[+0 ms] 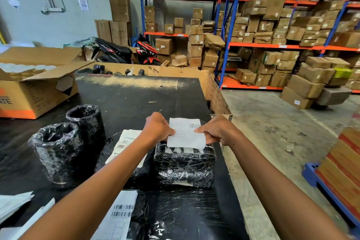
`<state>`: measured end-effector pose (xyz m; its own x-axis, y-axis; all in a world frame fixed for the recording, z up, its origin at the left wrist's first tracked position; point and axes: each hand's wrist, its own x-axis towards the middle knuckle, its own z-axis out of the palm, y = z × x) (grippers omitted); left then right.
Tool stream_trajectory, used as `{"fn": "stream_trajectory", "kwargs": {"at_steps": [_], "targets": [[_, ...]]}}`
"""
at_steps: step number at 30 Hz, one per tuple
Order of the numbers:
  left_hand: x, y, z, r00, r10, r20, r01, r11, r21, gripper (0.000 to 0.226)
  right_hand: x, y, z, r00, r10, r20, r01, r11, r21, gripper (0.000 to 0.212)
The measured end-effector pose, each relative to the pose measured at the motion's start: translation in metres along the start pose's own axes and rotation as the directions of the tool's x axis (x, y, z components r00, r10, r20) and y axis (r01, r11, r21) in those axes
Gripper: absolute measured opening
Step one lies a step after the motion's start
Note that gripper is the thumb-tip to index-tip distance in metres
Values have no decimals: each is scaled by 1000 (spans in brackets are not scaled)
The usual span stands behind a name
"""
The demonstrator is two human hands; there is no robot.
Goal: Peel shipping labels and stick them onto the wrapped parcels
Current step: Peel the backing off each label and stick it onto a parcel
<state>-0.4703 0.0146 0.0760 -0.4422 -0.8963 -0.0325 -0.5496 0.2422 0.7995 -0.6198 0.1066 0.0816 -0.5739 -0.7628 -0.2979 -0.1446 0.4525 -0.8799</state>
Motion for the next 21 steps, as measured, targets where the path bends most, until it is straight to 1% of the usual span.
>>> {"fn": "stream_trajectory", "kwargs": {"at_steps": [2,3,6,8,10,12,14,15,18,19,21], "targets": [[-2,3,0,1000,4,0,-4,1000,25,17,-4,-4,0,1000,-9,9,9,998,-62,14],[-2,4,-1,1000,5,2,-5,999,42,18,-5,-5,0,1000,-20,10,21,996,-81,16],[-6,6,-3,999,23,29,-27,992,123,23,-8,-3,-1,999,-33,28,36,993,-115,22],[-9,6,-5,998,54,31,-58,987,147,22,-7,1,-2,998,-44,36,48,990,-132,23],[-9,2,-6,997,74,36,-78,990,120,24,-9,4,-4,998,-49,50,55,990,-132,31],[-8,-4,-8,997,60,40,-62,997,54,27,-13,2,-8,996,-38,85,48,993,-112,25],[-7,-11,-12,999,10,52,-7,999,-53,30,-19,0,-11,992,-18,124,30,995,-96,20],[-7,-15,-14,998,-12,69,18,995,-93,32,-23,0,-13,991,-15,136,32,992,-119,20],[-10,-26,-17,991,-11,131,26,994,-110,34,-33,-1,-15,980,-7,201,65,956,-287,21],[-11,-28,-18,990,11,142,0,997,-76,35,-36,-2,-16,977,4,212,71,935,-347,22],[-13,-27,-20,987,94,134,-107,989,98,38,-38,-6,-18,981,-23,191,120,848,-517,25]]}}
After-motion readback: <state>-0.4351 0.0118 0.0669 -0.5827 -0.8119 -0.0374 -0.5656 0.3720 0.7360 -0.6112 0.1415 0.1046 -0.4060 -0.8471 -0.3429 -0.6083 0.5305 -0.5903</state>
